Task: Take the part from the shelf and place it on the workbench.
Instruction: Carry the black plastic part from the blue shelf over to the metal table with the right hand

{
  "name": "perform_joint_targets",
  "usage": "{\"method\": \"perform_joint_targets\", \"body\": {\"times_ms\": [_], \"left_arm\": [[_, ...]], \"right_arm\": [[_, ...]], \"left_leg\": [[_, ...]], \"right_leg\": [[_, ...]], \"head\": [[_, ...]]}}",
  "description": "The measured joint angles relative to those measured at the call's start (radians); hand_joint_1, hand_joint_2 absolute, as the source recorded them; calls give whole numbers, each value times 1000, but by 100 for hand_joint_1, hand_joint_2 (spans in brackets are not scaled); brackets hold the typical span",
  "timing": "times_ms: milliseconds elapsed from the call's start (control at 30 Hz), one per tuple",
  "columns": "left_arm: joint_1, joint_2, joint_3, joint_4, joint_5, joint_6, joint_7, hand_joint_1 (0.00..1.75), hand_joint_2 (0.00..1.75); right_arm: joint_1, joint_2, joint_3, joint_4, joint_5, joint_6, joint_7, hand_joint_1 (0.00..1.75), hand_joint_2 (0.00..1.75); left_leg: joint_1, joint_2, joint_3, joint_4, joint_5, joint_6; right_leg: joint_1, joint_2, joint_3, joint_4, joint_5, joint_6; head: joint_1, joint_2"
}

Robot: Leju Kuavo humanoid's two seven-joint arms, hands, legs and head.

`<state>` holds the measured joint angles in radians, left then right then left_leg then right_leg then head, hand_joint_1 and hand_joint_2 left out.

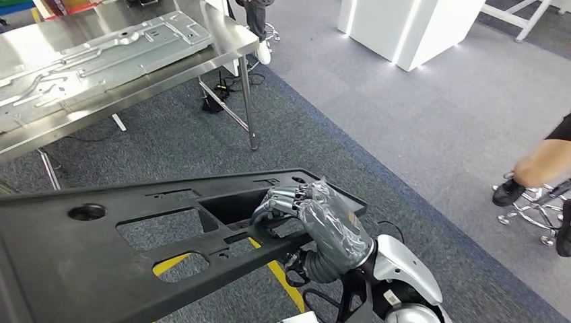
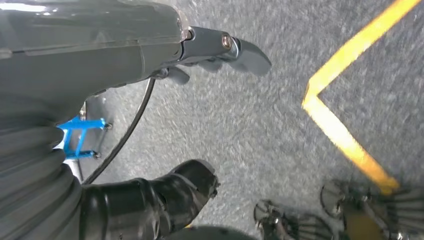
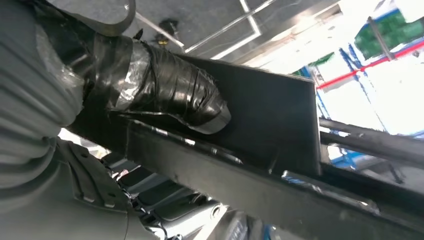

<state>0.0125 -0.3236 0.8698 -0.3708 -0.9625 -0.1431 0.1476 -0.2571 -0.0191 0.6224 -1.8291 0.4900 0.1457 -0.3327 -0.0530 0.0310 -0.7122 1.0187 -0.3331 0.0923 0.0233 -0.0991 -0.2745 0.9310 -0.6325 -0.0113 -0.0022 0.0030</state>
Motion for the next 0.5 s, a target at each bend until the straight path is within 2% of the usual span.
{"method": "perform_joint_targets", "body": {"times_ms": [33,67,100,133,167,200,233,267,300,333,367,400,433,467,500], "left_arm": [[-2,0,0,-1,0,0,0,0,175],[-5,0,0,-3,0,0,-1,0,175],[-7,-1,-1,-4,0,0,-1,0,175],[-9,-1,-1,-4,0,0,-1,0,175],[-9,-2,-1,-4,0,0,-1,0,175],[-9,-2,-1,-4,0,0,-1,0,175],[-9,-2,-1,-4,0,0,-1,0,175],[-9,-2,-1,-4,0,0,-1,0,175],[-9,-2,-1,-4,0,0,-1,0,175],[-9,-2,-1,-4,0,0,-1,0,175],[-9,-2,-1,-4,0,0,-1,0,175],[-8,-2,-1,-4,0,0,-1,0,175],[-8,-2,-1,-4,0,0,0,0,175],[-7,-2,-1,-4,0,0,0,0,175],[-6,-2,-1,-4,0,0,0,0,175]], "right_arm": [[-3,1,0,-2,0,0,0,175,175],[-5,2,0,-4,0,0,-1,175,175],[-6,3,0,-5,0,-1,-1,175,175],[-4,3,0,-5,-1,-1,-1,175,175],[-2,2,0,-4,-1,-1,-1,175,175],[0,1,0,-3,-1,0,-1,175,175],[1,1,-1,-3,-1,0,-1,175,175],[2,0,-1,-2,-1,0,-1,175,175],[2,0,-1,-2,-1,0,-1,175,175],[2,0,-1,-2,-1,0,-1,175,175],[4,-2,-1,-1,-1,0,-1,175,175],[5,-3,-1,1,-1,0,-1,175,175],[6,-5,-1,2,-1,0,0,175,175],[7,-6,-2,2,-1,0,0,175,175],[4,-5,-2,2,-1,0,0,175,175]], "left_leg": [[0,-14,18,-4,-15,-1],[4,-26,39,-9,-31,2],[8,-37,63,-13,-47,6],[14,-48,86,-16,-65,8],[21,-61,111,-18,-85,8],[28,-76,137,-19,-106,4],[36,-94,165,-20,-128,-2],[45,-112,195,-20,-151,-9],[54,-130,225,-20,-174,-18],[63,-146,254,-20,-198,-26],[71,-160,283,-20,-222,-35],[76,-173,307,-24,-244,-44],[79,-183,331,-37,-267,-54],[80,-191,353,-42,-273,-64],[81,-194,365,-41,-268,-73]], "right_leg": [[-4,6,-14,51,22,5],[-7,25,-50,127,50,11],[-11,48,-103,211,67,17],[-17,73,-164,286,63,25],[-23,90,-222,336,34,33],[-30,96,-274,362,-13,41],[-38,98,-317,365,-64,50],[-46,98,-353,347,-99,60],[-54,99,-381,311,-102,71],[-62,103,-402,259,-56,83],[-71,115,-418,195,43,93],[-77,123,-424,146,141,99],[-78,130,-421,113,216,97],[-76,134,-412,95,256,89],[-71,129,-394,96,246,74]], "head": [[0,0],[0,0],[0,0],[1,0],[1,0],[1,0],[1,0],[1,0],[2,0],[2,0],[3,0],[6,0],[8,0],[9,0],[8,0]]}}
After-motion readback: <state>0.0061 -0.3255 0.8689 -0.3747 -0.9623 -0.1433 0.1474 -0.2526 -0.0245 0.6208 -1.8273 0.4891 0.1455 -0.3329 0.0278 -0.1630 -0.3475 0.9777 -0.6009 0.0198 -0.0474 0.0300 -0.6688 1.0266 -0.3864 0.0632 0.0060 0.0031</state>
